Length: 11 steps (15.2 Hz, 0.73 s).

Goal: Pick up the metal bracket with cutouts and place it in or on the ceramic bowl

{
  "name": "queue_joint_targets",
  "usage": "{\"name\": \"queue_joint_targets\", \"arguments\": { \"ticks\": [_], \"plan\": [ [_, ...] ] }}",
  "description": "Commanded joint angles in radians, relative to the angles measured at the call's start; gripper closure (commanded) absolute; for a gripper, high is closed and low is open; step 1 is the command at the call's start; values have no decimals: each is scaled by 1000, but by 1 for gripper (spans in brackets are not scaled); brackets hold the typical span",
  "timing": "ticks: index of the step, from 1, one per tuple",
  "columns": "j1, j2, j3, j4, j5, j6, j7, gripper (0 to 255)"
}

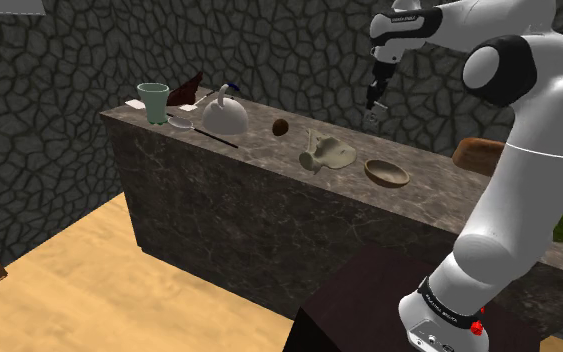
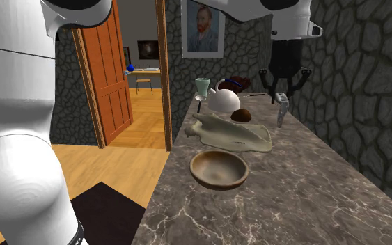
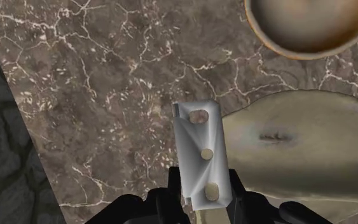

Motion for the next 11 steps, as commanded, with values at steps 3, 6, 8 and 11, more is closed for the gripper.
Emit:
{"name": "queue_joint_targets", "arguments": {
  "ticks": [3, 6, 8, 11],
  "plan": [
    [45, -193, 3, -223, -80, 46, 49, 255],
    [60, -328, 19, -359, -135, 55, 93, 255],
    [63, -416, 34, -440, -168, 53, 121, 255],
    [60, -544, 60, -551, -209, 39, 162, 255]
  ]
}}
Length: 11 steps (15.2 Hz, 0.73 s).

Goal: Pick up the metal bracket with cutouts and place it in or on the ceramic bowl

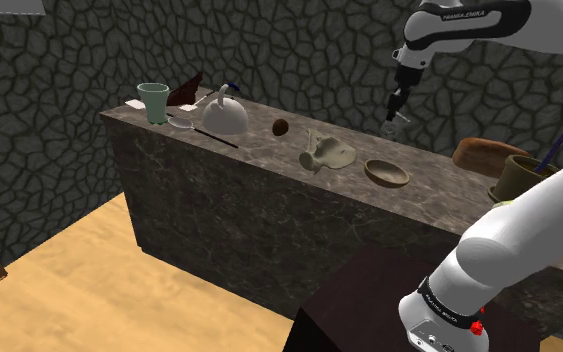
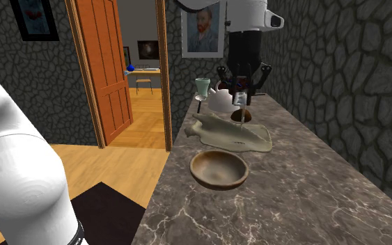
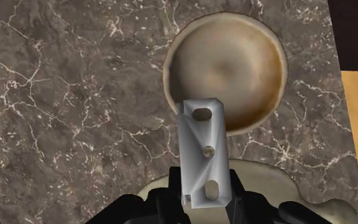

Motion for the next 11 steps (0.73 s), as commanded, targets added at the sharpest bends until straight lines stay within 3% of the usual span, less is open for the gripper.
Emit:
{"name": "queue_joint_targets", "arguments": {
  "ticks": [1, 4, 11],
  "plan": [
    [-3, -86, 20, -70, -25, -15, 28, 255],
    [-12, -189, 47, -150, -47, -39, 56, 255],
    [-16, -189, 37, -243, -55, 54, 62, 255]
  ]
}}
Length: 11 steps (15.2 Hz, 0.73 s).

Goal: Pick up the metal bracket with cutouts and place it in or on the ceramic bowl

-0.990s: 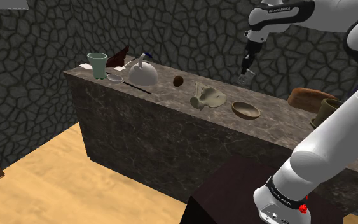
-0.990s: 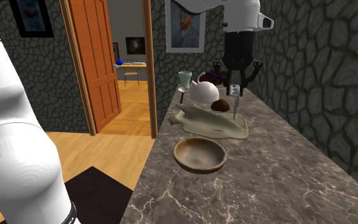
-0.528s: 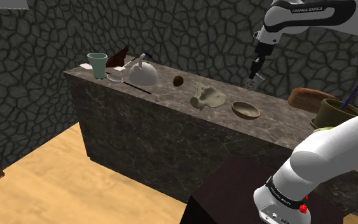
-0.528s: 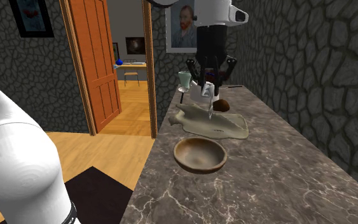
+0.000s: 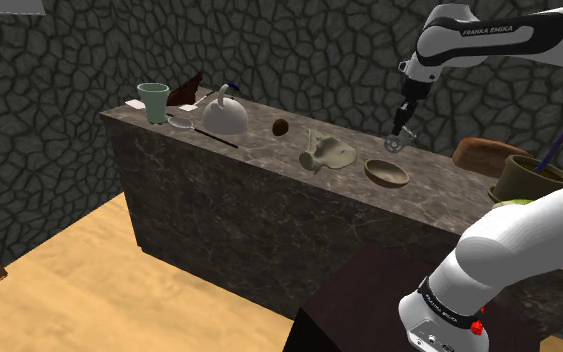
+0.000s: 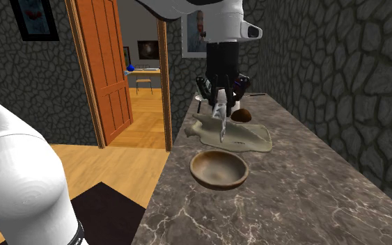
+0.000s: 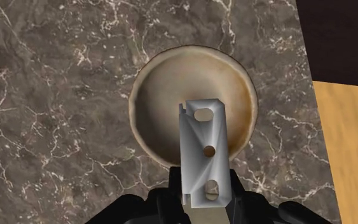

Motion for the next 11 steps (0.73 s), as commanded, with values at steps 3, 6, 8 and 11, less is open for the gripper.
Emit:
{"name": "queue_joint_targets", "arguments": {
  "ticks": [3, 6, 8, 11],
  "plan": [
    [-2, 5, -7, -51, -4, 57, 3, 255],
    [-3, 11, -12, -86, -7, 98, 5, 255],
    [-4, 16, -15, -109, -9, 126, 6, 255],
    [-5, 26, -21, -142, -12, 168, 8, 255]
  ]
}}
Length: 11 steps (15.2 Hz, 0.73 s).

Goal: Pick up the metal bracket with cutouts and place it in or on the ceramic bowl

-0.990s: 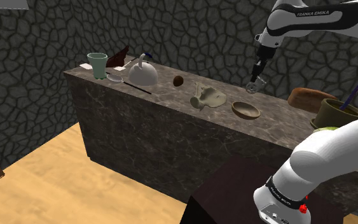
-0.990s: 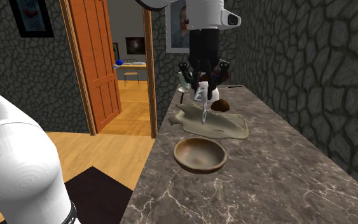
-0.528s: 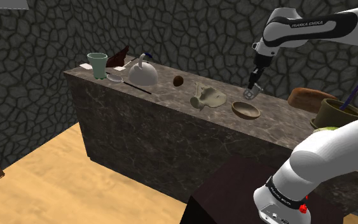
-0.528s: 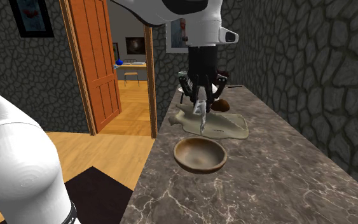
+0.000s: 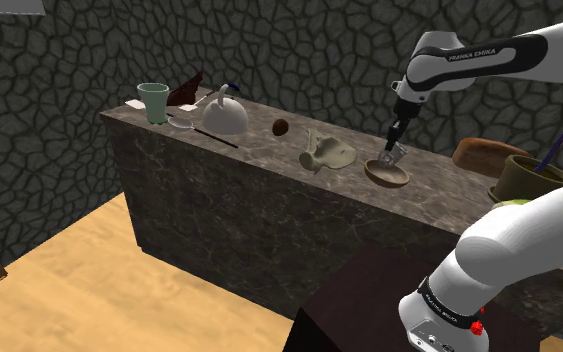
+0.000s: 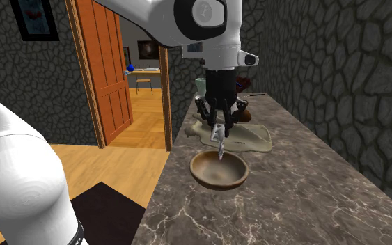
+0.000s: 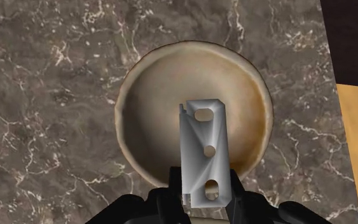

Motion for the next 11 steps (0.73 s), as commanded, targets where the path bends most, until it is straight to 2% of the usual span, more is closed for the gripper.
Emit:
{"name": "queue_joint_targets", "arguments": {
  "ticks": [1, 9, 10, 11],
  "plan": [
    [0, 12, -5, -23, -1, 36, 1, 255],
    [0, 12, -5, -23, -1, 36, 1, 255],
    [0, 12, -5, -23, -1, 36, 1, 0],
    [0, 12, -5, -23, -1, 36, 1, 0]
  ]
}}
